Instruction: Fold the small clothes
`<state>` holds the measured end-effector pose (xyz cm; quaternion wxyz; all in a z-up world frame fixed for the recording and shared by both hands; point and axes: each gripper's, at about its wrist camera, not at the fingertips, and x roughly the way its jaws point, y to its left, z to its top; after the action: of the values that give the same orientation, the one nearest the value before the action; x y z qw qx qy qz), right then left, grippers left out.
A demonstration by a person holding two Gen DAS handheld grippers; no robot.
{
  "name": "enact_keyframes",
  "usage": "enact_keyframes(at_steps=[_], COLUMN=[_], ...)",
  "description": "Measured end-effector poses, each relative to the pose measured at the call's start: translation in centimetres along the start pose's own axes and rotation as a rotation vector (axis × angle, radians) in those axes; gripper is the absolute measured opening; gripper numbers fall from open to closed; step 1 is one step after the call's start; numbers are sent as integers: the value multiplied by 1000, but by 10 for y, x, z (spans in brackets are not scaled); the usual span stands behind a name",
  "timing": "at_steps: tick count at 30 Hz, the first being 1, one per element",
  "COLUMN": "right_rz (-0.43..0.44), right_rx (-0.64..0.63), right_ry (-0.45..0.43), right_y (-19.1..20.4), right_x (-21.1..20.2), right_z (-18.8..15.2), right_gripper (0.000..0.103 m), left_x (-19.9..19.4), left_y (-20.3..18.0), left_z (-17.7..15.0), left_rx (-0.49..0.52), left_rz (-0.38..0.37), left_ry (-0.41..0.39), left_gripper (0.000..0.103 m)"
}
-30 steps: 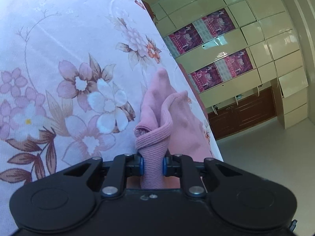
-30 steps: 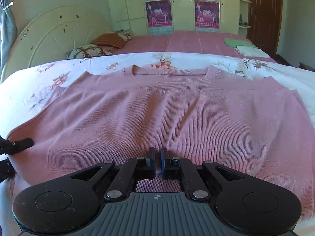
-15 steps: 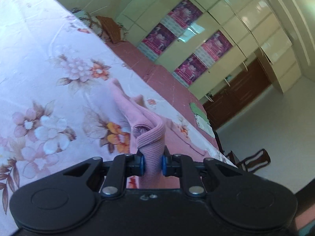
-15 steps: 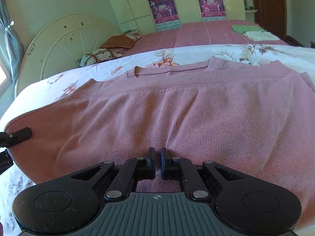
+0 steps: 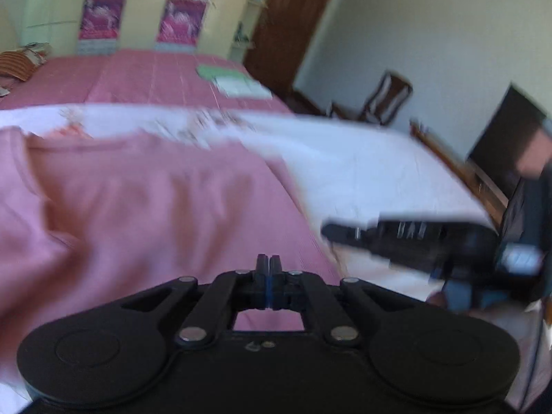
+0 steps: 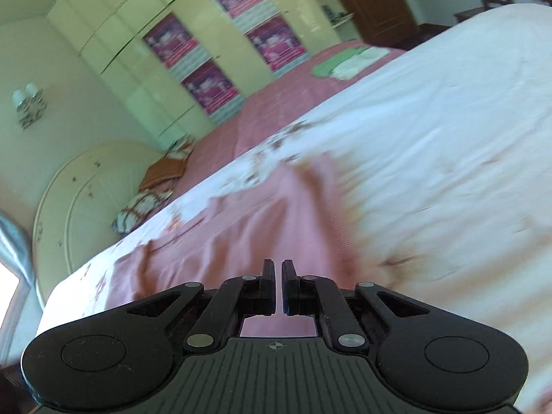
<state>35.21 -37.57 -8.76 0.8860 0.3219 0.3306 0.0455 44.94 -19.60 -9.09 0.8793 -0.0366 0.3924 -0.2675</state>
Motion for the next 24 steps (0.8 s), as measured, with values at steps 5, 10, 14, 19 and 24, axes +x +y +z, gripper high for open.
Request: enact_keyframes(at_steps=[5,10,14,19,24], right_rz=[34,116,142,147,136], right_rx=[-8,-1,-19,-47,-66], right_ry=[3,44,92,124,125], right_y=[-23,-8,10,22,27], right_x=[-22,-7,8,18,21], right_z=[11,0,-18,-25,-23], right_gripper=[5,6,6,6,6], left_x=[-39,-51,-25,-17,-5], left_y=[11,43,50,50,49], left_z=[-34,-34,-34,-33,-45], left_rx=[20,277,461,460,483], left_rz=[288,663,729,708,722], left_ry=[-147,-154,-47,-22,18], left_gripper=[66,55,52,48,50])
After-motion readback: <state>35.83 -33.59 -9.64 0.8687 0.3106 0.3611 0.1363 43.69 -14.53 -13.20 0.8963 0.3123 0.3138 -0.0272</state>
